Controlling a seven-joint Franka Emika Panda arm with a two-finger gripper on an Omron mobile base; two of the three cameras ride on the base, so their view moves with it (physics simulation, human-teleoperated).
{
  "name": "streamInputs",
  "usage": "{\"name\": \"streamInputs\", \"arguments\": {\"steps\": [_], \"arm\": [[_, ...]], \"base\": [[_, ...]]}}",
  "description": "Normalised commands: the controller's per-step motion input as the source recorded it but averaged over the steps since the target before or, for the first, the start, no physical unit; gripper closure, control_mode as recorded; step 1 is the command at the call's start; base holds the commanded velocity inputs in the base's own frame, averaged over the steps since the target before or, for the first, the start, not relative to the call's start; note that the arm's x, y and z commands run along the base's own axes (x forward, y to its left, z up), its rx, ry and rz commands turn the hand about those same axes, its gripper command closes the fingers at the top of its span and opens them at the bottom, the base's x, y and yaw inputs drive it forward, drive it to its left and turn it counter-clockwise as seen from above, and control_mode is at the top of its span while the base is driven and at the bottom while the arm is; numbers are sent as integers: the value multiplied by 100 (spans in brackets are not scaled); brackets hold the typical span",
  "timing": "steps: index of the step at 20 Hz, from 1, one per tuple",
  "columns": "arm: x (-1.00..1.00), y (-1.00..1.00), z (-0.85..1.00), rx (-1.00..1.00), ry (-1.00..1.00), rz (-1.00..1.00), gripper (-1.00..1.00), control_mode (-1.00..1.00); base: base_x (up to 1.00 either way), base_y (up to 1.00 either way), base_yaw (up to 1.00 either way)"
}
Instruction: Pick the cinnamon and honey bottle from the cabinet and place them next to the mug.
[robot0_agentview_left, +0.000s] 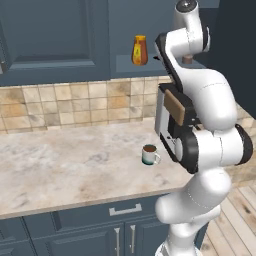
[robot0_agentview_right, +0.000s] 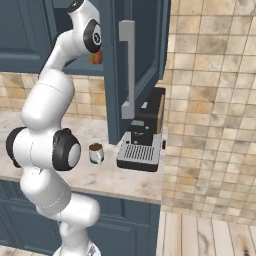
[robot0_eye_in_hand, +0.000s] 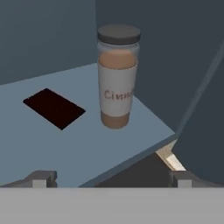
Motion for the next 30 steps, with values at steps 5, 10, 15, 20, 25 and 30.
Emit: {"name": "streamInputs", "arguments": {"steps": [5,10,15,20,25,30], "arm": [[36,-7,-21,0,-9,0,-100,-100],[19,-9,-3,0,-2,0,-100,-100],[15,-16,0,0,0,-3,-100,-100],[24,-8,0,0,0,-5,-100,-100],[31,0,0,0,0,-7,-100,-100],[20,-6,0,0,0,-8,-100,-100]], "base": [[0,0,0],[0,0,0],[0,0,0],[0,0,0],[0,0,0],[0,0,0]]}}
